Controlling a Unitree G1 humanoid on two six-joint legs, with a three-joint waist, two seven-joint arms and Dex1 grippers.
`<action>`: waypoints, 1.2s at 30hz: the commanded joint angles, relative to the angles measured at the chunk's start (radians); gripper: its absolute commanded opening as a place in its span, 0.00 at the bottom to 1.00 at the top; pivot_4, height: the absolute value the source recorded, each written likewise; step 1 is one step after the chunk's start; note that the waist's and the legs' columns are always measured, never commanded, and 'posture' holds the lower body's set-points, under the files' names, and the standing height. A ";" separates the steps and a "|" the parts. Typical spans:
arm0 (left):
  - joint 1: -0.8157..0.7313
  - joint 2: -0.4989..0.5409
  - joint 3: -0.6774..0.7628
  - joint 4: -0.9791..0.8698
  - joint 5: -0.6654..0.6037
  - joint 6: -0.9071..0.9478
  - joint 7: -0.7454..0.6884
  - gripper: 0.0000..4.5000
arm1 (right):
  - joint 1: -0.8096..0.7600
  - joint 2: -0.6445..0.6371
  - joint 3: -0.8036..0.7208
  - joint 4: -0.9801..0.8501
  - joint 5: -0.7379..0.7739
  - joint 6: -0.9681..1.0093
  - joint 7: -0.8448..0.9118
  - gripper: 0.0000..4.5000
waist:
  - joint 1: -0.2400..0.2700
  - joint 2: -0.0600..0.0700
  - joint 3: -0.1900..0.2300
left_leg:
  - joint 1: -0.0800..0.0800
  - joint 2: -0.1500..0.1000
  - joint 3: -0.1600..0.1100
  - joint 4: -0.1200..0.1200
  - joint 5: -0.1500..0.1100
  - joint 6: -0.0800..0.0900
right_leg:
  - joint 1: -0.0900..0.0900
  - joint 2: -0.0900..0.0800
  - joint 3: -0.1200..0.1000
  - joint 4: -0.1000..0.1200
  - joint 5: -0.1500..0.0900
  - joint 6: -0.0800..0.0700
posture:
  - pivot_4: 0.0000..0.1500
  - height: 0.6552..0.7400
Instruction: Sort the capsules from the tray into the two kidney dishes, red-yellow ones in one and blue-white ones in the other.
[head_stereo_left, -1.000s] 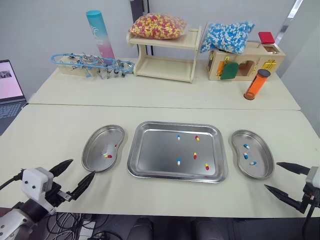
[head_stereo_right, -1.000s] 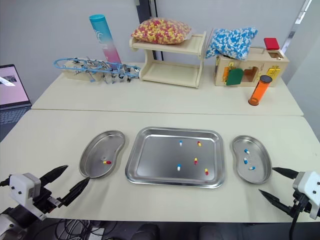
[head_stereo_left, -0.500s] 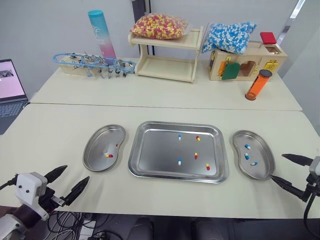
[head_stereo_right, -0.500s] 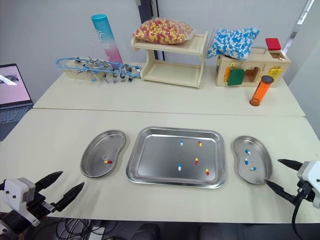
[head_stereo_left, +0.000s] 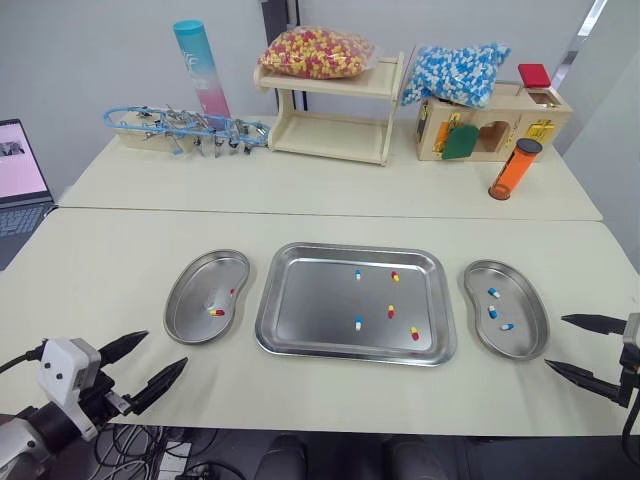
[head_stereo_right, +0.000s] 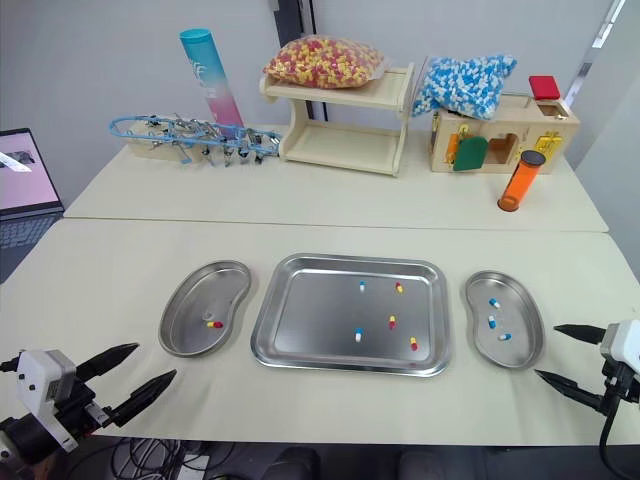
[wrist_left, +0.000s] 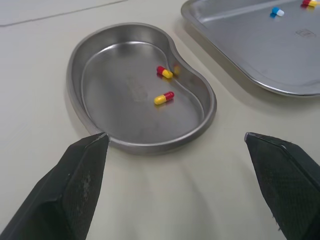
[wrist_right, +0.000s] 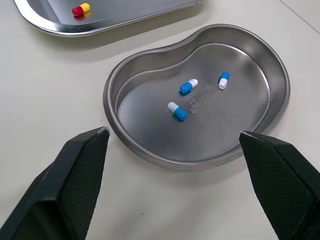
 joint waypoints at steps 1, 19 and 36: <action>0.012 0.019 -0.038 -0.076 -0.023 -0.003 -0.052 1.00 | -0.036 -0.025 0.003 -0.014 0.017 -0.001 0.007 0.97 | 0.000 0.000 0.000 | 0.000 0.000 0.000 0.000 0.000 0.000 | 0.000 0.000 0.000 0.000 0.000 0.000 | 1.00 1.00; -0.082 0.022 -0.220 -0.269 -0.018 -0.017 -0.074 1.00 | -0.284 -0.005 0.355 -0.414 0.004 0.223 -0.123 0.97 | 0.001 0.000 0.000 | 0.000 0.000 -0.001 0.001 0.000 0.000 | 0.000 0.000 0.000 0.000 0.000 0.000 | 1.00 1.00; -0.175 0.022 -0.317 -0.305 -0.014 0.005 -0.034 1.00 | -0.649 0.182 0.806 -0.338 -0.150 0.432 -0.222 0.53 | 0.001 0.000 0.000 | -0.001 0.000 -0.003 0.000 0.000 0.000 | -0.001 0.000 -0.002 0.001 0.000 0.000 | 1.00 1.00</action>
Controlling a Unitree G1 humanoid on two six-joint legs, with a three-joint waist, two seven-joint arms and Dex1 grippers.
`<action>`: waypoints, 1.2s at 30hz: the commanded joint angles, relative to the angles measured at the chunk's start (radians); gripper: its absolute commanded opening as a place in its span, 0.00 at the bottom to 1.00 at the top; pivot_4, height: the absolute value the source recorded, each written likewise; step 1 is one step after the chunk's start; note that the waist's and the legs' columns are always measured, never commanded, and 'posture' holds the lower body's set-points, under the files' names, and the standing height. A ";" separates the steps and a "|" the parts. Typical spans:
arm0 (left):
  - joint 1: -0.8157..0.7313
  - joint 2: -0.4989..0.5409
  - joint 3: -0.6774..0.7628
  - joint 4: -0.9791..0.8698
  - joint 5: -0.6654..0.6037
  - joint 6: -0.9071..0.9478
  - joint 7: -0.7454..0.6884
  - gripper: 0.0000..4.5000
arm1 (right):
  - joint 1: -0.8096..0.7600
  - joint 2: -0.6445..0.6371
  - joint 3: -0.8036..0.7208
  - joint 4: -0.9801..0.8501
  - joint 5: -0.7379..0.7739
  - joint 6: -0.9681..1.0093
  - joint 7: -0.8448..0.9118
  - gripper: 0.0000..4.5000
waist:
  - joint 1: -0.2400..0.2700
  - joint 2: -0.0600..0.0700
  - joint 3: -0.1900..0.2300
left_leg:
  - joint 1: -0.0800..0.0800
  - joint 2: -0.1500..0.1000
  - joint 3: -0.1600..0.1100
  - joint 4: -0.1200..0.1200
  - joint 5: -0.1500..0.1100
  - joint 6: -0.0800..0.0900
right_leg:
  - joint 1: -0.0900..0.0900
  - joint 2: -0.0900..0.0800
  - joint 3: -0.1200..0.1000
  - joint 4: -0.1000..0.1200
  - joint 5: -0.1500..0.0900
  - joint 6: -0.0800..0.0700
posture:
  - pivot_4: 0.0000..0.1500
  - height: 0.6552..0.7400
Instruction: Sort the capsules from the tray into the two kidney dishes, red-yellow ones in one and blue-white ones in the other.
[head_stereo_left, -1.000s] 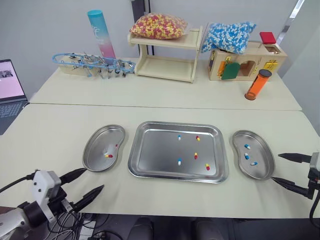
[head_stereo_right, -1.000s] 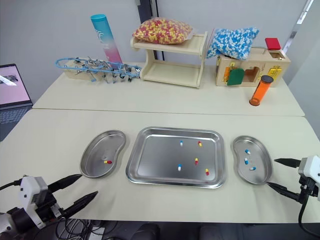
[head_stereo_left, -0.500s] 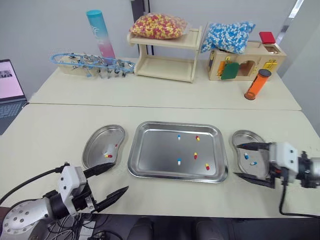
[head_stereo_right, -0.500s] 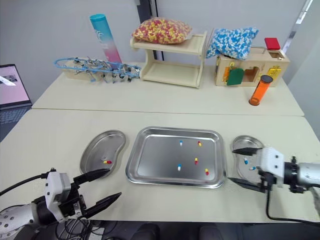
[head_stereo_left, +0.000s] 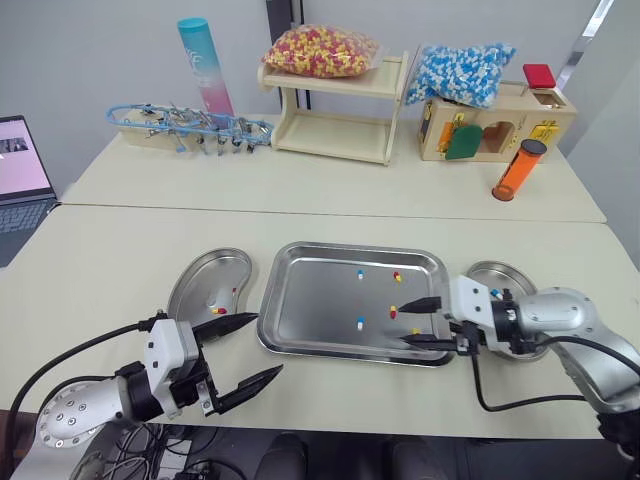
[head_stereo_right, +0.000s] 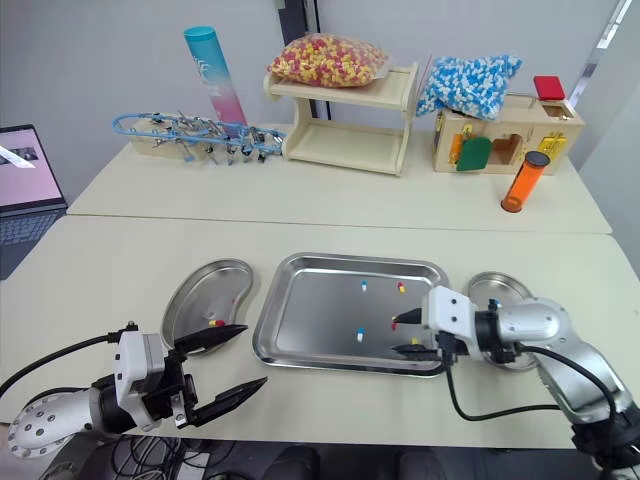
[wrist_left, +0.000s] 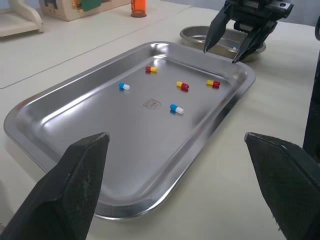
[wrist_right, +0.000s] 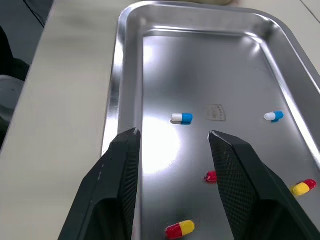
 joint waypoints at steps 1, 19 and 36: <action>0.001 0.004 -0.011 -0.028 -0.011 -0.002 0.006 1.00 | -0.046 0.033 0.057 0.026 -0.046 0.017 -0.017 0.53 | -0.002 0.000 0.000 | 0.000 0.000 0.000 0.000 0.000 0.000 | 0.000 0.000 0.000 0.000 0.000 0.000 | 1.00 1.00; -0.012 0.012 -0.035 -0.019 0.000 -0.003 0.005 1.00 | -0.166 0.237 0.229 0.204 -0.215 0.019 -0.070 0.53 | -0.002 0.000 0.000 | -0.001 0.000 0.000 0.000 0.000 0.000 | -0.002 0.000 0.000 0.001 0.000 0.000 | 1.00 1.00; -0.023 0.014 -0.047 -0.016 0.005 0.001 0.005 1.00 | -0.137 0.251 0.213 0.305 -0.239 -0.047 -0.071 0.13 | -0.002 0.001 0.000 | 0.000 0.000 0.000 0.000 0.000 0.000 | -0.002 0.000 0.000 0.001 0.000 0.000 | 1.00 1.00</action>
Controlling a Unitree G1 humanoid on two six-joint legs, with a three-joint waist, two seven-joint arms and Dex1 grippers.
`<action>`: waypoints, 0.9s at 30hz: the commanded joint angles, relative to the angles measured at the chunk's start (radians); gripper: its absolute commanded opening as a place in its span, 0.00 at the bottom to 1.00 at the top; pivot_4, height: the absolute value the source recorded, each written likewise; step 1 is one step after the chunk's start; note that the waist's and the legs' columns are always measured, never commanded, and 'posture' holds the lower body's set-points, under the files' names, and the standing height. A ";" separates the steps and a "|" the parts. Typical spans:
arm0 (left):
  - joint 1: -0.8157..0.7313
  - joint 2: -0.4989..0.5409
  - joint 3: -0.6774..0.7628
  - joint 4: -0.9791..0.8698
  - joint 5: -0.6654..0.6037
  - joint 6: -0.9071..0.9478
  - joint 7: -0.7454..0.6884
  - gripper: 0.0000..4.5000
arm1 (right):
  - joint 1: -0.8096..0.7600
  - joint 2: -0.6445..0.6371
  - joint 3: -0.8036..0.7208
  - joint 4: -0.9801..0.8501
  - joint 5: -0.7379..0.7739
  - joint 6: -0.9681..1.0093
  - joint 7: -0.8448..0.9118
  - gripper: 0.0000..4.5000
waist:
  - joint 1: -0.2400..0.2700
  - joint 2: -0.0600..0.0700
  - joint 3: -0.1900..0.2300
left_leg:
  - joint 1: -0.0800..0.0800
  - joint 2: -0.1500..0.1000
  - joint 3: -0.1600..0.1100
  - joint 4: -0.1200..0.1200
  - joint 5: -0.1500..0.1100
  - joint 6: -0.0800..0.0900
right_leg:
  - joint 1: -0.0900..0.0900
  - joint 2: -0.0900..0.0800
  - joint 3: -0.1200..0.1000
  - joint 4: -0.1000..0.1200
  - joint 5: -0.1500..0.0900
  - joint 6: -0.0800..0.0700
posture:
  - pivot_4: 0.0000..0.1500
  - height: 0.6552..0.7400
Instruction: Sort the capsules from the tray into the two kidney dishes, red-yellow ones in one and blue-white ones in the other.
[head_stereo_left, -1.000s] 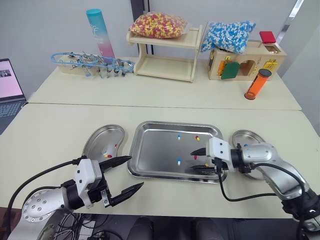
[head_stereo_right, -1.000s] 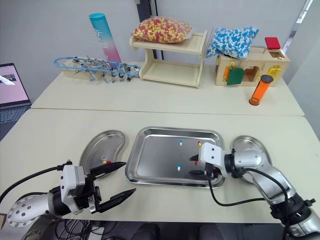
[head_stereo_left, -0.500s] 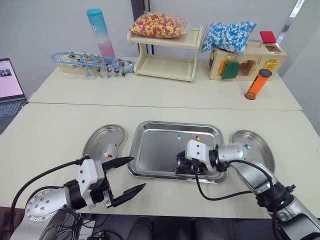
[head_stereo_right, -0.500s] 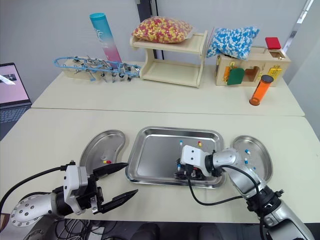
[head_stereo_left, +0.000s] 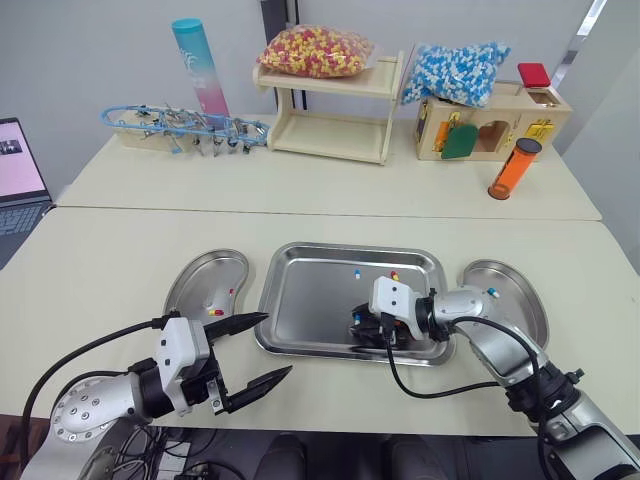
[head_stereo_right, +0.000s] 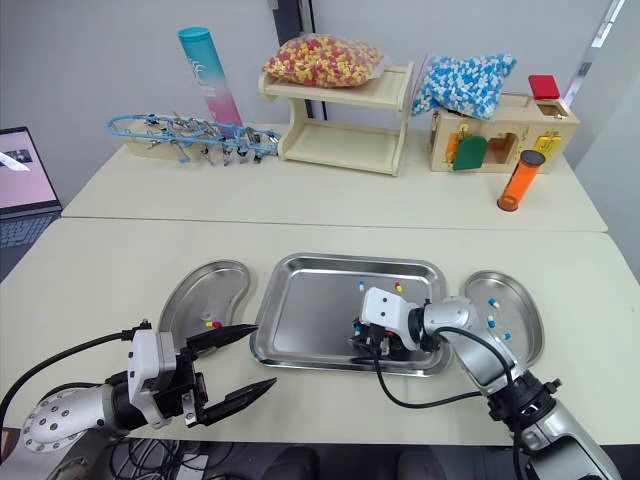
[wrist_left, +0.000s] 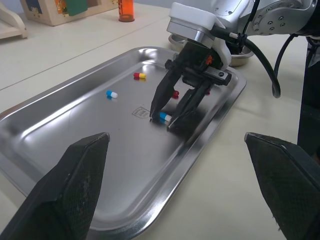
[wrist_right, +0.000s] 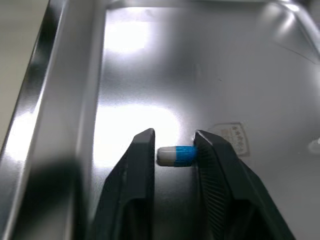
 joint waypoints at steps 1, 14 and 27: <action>-0.004 0.012 -0.007 -0.016 0.001 -0.002 0.005 1.00 | 0.023 -0.009 -0.003 0.033 0.000 -0.066 0.020 0.13 | 0.000 0.000 0.000 | 0.000 0.000 0.000 0.000 0.000 0.000 | 0.000 0.000 0.000 0.000 0.000 0.000 | 1.00 1.00; -0.029 0.028 -0.051 -0.018 -0.001 -0.025 -0.052 1.00 | 0.087 -0.071 -0.162 -0.274 0.140 0.003 0.030 0.13 | 0.003 0.000 0.000 | -0.002 0.000 0.000 0.000 0.000 0.000 | -0.001 0.000 0.000 0.000 0.000 0.000 | 1.00 1.00; -0.170 0.027 -0.142 -0.010 -0.052 -0.008 -0.104 1.00 | 0.506 -0.361 -0.752 -0.392 0.236 0.169 -0.027 0.13 | 0.007 0.000 0.001 | -0.002 0.000 0.000 0.000 0.000 0.000 | 0.000 0.000 0.000 -0.001 0.000 0.000 | 1.00 1.00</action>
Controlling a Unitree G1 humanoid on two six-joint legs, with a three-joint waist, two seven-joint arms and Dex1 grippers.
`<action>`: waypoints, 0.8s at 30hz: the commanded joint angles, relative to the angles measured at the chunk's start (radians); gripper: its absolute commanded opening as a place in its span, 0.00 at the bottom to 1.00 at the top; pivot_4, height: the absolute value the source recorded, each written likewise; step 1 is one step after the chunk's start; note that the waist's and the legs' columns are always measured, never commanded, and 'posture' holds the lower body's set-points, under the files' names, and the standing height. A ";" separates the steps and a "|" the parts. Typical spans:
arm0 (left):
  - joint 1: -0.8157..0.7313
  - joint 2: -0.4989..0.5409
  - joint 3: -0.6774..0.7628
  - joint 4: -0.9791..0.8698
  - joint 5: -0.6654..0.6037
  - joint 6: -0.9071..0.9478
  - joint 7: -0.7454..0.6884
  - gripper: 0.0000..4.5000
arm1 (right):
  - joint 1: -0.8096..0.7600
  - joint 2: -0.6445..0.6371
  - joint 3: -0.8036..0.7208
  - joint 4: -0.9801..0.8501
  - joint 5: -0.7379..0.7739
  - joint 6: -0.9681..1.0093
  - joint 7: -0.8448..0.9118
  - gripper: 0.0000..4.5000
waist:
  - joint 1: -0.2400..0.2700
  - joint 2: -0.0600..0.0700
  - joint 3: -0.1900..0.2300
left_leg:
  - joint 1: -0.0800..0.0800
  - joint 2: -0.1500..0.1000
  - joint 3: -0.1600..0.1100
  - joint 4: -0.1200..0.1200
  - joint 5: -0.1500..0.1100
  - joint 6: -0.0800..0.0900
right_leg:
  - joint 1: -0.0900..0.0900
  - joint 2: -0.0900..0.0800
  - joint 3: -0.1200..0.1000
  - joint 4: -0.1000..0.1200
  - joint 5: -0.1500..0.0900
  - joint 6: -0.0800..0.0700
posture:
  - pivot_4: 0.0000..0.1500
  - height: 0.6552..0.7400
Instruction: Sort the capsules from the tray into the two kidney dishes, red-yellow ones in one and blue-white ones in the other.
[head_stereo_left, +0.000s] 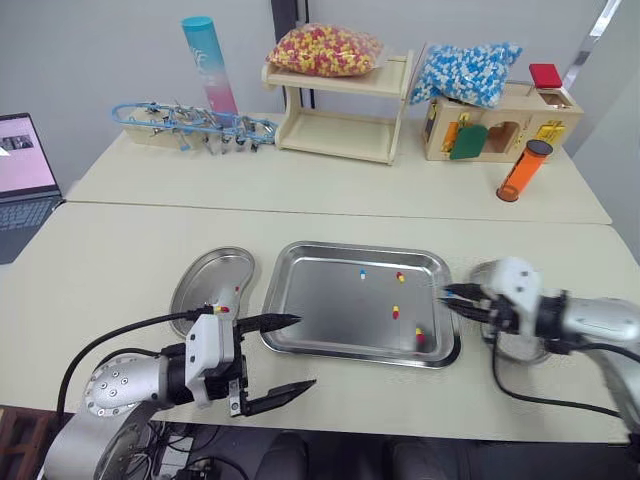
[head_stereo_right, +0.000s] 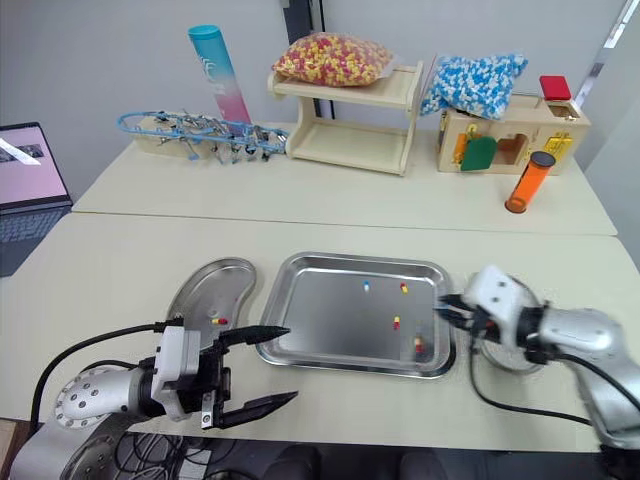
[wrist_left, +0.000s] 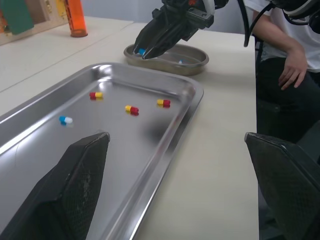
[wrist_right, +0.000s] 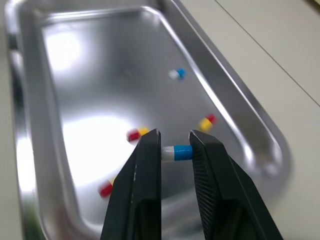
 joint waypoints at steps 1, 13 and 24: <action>-0.035 -0.002 -0.014 -0.020 -0.049 0.009 -0.010 1.00 | 0.085 -0.056 -0.114 0.039 -0.017 -0.032 0.007 0.13 | -0.007 0.000 0.000 | 0.000 0.000 0.000 0.000 0.000 0.000 | 0.000 0.000 0.000 0.000 0.000 0.000 | 1.00 1.00; -0.079 -0.006 -0.049 -0.050 -0.093 0.043 0.012 1.00 | 0.152 -0.067 -0.127 0.171 -0.037 -0.074 -0.027 0.32 | -0.009 0.000 0.000 | 0.002 0.000 0.002 0.000 0.000 0.000 | 0.001 0.000 0.002 0.000 0.000 0.000 | 1.00 1.00; -0.048 0.015 0.031 -0.007 -0.061 0.023 0.053 1.00 | 0.159 -0.074 -0.185 0.148 0.023 -0.116 0.018 0.99 | -0.008 0.000 0.000 | 0.002 0.000 0.001 0.000 0.000 0.000 | 0.001 0.000 0.001 0.000 0.000 0.000 | 1.00 1.00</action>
